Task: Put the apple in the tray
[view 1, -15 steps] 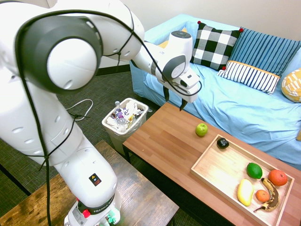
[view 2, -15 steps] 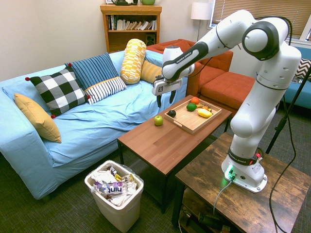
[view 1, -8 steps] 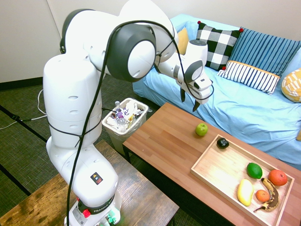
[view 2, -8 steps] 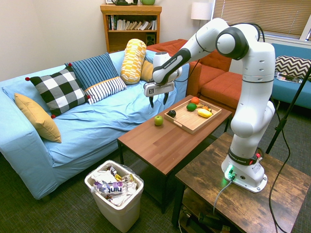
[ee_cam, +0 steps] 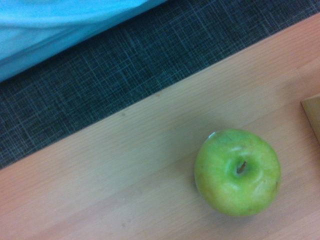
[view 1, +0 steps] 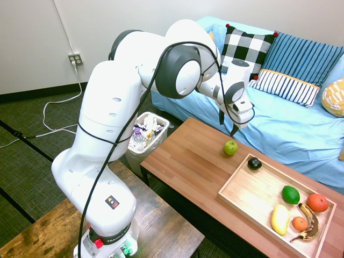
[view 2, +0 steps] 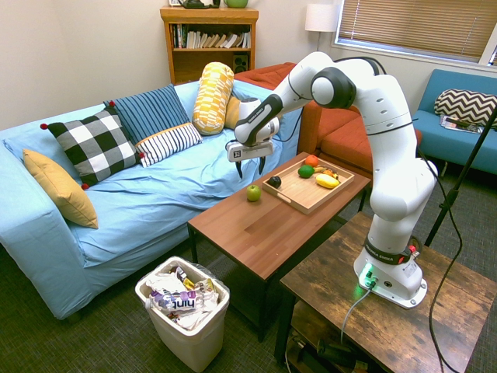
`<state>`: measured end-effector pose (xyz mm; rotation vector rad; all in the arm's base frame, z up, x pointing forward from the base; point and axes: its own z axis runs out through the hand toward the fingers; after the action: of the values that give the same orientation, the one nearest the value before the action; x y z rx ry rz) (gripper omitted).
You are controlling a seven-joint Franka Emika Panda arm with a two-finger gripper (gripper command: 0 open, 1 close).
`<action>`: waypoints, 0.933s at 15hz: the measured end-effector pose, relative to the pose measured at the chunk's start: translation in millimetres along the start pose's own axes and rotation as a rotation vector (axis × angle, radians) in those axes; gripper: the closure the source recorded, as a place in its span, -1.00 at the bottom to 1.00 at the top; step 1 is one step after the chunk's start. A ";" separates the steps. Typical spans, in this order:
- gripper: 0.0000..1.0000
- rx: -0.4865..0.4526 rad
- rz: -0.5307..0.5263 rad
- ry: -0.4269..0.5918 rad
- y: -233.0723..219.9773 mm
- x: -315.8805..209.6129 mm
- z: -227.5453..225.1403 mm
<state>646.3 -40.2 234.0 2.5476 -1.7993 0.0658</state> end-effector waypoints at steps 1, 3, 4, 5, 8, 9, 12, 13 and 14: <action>-1.00 -0.006 0.009 -0.001 -2.8 5.3 7.3; -1.00 -0.022 0.026 -0.003 -7.6 13.6 23.1; -1.00 -0.030 0.035 -0.009 -10.6 16.3 32.1; -1.00 -0.038 0.040 -0.013 -13.4 18.1 40.1; -1.00 -0.061 0.063 -0.013 -21.7 24.4 55.6; -1.00 -0.067 0.068 -0.012 -22.6 26.3 58.9; -1.00 -0.087 0.080 -0.014 -24.1 29.5 65.6; -1.00 -0.092 0.081 -0.015 -25.1 28.3 68.8; -1.00 -0.096 0.080 -0.016 -25.8 26.7 72.6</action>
<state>681.1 -59.7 162.9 2.4180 -1.8612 -0.0387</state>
